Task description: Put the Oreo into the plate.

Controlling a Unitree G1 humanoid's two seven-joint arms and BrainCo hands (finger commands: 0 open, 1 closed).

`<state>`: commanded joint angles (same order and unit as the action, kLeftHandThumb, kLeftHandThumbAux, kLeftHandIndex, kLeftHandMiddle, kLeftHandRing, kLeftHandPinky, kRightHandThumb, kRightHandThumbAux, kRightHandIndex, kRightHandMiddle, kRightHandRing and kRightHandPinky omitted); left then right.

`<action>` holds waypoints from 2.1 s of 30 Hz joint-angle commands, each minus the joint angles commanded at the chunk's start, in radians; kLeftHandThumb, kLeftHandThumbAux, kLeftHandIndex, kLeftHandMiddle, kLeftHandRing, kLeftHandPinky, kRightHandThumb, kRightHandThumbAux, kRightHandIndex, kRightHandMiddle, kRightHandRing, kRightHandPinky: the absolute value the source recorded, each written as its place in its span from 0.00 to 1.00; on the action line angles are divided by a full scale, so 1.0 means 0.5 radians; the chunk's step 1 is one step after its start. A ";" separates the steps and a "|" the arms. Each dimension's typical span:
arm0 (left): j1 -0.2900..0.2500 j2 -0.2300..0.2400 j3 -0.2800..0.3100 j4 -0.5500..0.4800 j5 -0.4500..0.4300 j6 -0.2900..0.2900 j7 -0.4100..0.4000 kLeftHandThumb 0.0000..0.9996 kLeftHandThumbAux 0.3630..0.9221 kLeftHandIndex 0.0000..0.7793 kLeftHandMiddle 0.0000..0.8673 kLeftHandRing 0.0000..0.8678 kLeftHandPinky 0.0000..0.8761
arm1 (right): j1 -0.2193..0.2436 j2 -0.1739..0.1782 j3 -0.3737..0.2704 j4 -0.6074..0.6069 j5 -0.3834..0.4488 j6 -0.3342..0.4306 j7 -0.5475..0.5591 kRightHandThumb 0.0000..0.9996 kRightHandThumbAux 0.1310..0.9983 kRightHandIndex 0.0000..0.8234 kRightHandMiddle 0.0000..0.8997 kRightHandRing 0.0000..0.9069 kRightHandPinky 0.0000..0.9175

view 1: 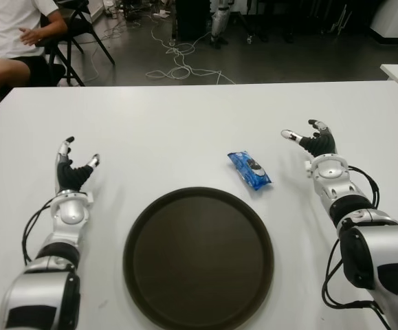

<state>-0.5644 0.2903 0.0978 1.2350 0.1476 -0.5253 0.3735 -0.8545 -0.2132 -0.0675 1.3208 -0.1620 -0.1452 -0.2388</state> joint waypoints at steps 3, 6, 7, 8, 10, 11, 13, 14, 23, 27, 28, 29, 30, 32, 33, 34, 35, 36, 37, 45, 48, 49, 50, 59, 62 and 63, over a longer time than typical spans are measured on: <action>-0.001 0.001 0.000 0.001 0.000 -0.001 -0.002 0.00 0.67 0.06 0.07 0.04 0.02 | 0.001 0.002 -0.003 0.000 0.010 -0.005 0.002 0.00 0.60 0.17 0.06 0.07 0.06; -0.001 0.001 -0.003 0.001 0.005 -0.005 0.005 0.00 0.67 0.06 0.07 0.04 0.03 | 0.001 0.005 -0.012 0.000 0.022 -0.003 0.002 0.00 0.61 0.19 0.06 0.06 0.05; 0.000 0.002 -0.004 0.001 0.007 -0.007 0.008 0.00 0.67 0.06 0.07 0.05 0.03 | 0.001 0.005 -0.014 0.000 0.025 -0.001 0.001 0.00 0.62 0.20 0.06 0.06 0.04; 0.000 0.002 -0.006 0.000 0.009 -0.010 0.010 0.00 0.67 0.06 0.07 0.05 0.03 | 0.001 0.005 -0.012 0.000 0.022 0.002 -0.003 0.00 0.62 0.20 0.07 0.06 0.04; 0.001 0.002 -0.007 0.000 0.010 -0.013 0.012 0.00 0.67 0.06 0.08 0.05 0.03 | 0.001 0.005 -0.008 0.001 0.018 0.005 -0.009 0.00 0.63 0.20 0.07 0.06 0.04; 0.001 0.002 -0.007 0.000 0.011 -0.015 0.012 0.00 0.67 0.06 0.08 0.05 0.03 | 0.002 0.004 -0.001 0.001 0.010 0.005 -0.015 0.00 0.63 0.20 0.07 0.06 0.04; 0.002 0.002 -0.008 0.000 0.011 -0.017 0.012 0.00 0.68 0.06 0.08 0.05 0.03 | 0.002 0.003 0.008 0.001 0.001 0.005 -0.022 0.00 0.62 0.20 0.08 0.07 0.05; 0.002 0.000 -0.008 -0.002 0.011 -0.021 0.013 0.00 0.68 0.07 0.08 0.05 0.03 | 0.003 0.001 0.019 0.000 -0.009 0.003 -0.027 0.00 0.62 0.20 0.08 0.07 0.05; 0.010 -0.007 0.001 -0.009 -0.005 -0.038 -0.005 0.00 0.68 0.05 0.06 0.03 0.02 | 0.007 -0.003 0.035 -0.001 0.002 -0.008 -0.003 0.00 0.57 0.19 0.06 0.06 0.05; 0.009 -0.003 0.002 -0.005 -0.006 -0.036 -0.011 0.00 0.69 0.05 0.06 0.04 0.03 | 0.007 -0.003 0.031 0.000 0.007 -0.005 0.000 0.00 0.58 0.19 0.06 0.06 0.07; 0.009 -0.003 0.001 -0.004 -0.006 -0.035 -0.012 0.00 0.69 0.05 0.06 0.04 0.03 | 0.007 -0.002 0.030 0.000 0.009 -0.007 0.000 0.00 0.58 0.19 0.06 0.07 0.07; 0.010 -0.003 0.001 -0.004 -0.005 -0.034 -0.013 0.00 0.70 0.05 0.06 0.04 0.04 | 0.007 -0.002 0.028 0.000 0.011 -0.008 0.001 0.00 0.59 0.20 0.06 0.07 0.06; 0.010 -0.003 0.001 -0.004 -0.005 -0.034 -0.013 0.00 0.70 0.05 0.06 0.04 0.04 | 0.008 -0.002 0.027 0.000 0.013 -0.011 0.000 0.00 0.59 0.21 0.07 0.07 0.05; 0.011 -0.004 0.001 -0.003 -0.005 -0.033 -0.012 0.00 0.71 0.05 0.07 0.05 0.04 | 0.011 -0.002 0.033 0.000 0.006 -0.020 -0.006 0.00 0.60 0.21 0.07 0.07 0.05; 0.011 -0.003 0.001 -0.003 -0.005 -0.032 -0.012 0.00 0.71 0.05 0.07 0.05 0.04 | 0.013 -0.002 0.039 0.000 0.001 -0.024 -0.009 0.00 0.60 0.21 0.08 0.08 0.06; 0.011 -0.003 0.002 -0.003 -0.005 -0.031 -0.011 0.00 0.71 0.05 0.07 0.05 0.04 | 0.016 -0.003 0.050 -0.001 -0.011 -0.032 -0.014 0.00 0.60 0.21 0.08 0.08 0.06; 0.010 -0.003 0.003 -0.002 -0.006 -0.031 -0.010 0.00 0.71 0.05 0.07 0.05 0.04 | 0.018 -0.003 0.058 -0.001 -0.018 -0.038 -0.018 0.00 0.60 0.21 0.08 0.09 0.07; 0.010 -0.003 0.003 -0.003 -0.006 -0.030 -0.009 0.00 0.71 0.05 0.07 0.05 0.04 | 0.021 -0.004 0.069 -0.002 -0.029 -0.047 -0.024 0.00 0.60 0.21 0.08 0.09 0.07; 0.009 -0.002 0.004 -0.002 -0.007 -0.029 -0.008 0.00 0.71 0.05 0.07 0.05 0.04 | 0.023 -0.004 0.077 -0.002 -0.037 -0.053 -0.028 0.00 0.60 0.20 0.08 0.09 0.07; 0.003 0.000 0.004 0.003 -0.005 -0.012 0.001 0.00 0.70 0.07 0.08 0.04 0.02 | 0.033 0.055 0.192 -0.080 -0.130 -0.166 -0.120 0.00 0.60 0.15 0.05 0.07 0.09; 0.004 0.001 0.006 0.004 -0.006 -0.010 -0.004 0.00 0.69 0.07 0.08 0.04 0.02 | 0.047 0.059 0.212 -0.104 -0.144 -0.237 -0.123 0.00 0.59 0.14 0.04 0.05 0.07; 0.004 0.001 0.006 0.004 -0.007 -0.010 -0.005 0.00 0.69 0.07 0.08 0.04 0.02 | 0.051 0.061 0.218 -0.110 -0.148 -0.256 -0.125 0.00 0.59 0.14 0.04 0.05 0.07; 0.004 0.002 0.006 0.003 -0.007 -0.010 -0.007 0.00 0.68 0.07 0.08 0.04 0.02 | 0.059 0.060 0.226 -0.117 -0.155 -0.281 -0.127 0.00 0.58 0.13 0.04 0.04 0.06; 0.007 0.004 0.006 0.004 -0.008 -0.020 -0.017 0.00 0.69 0.07 0.08 0.04 0.02 | 0.129 0.040 0.238 -0.188 -0.124 -0.502 0.049 0.00 0.60 0.12 0.05 0.04 0.05; 0.010 0.002 0.005 0.001 -0.005 -0.026 -0.012 0.00 0.69 0.07 0.07 0.04 0.01 | 0.140 0.027 0.229 -0.216 -0.099 -0.548 0.150 0.00 0.60 0.12 0.06 0.04 0.04; 0.010 0.002 0.004 0.000 -0.004 -0.028 -0.011 0.00 0.70 0.07 0.08 0.04 0.01 | 0.143 0.024 0.227 -0.225 -0.093 -0.561 0.177 0.00 0.60 0.13 0.06 0.04 0.04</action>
<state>-0.5593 0.2911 0.1000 1.2350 0.1454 -0.5391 0.3682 -0.7828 -0.2012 0.0459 1.2085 -0.2088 -0.4256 -0.1501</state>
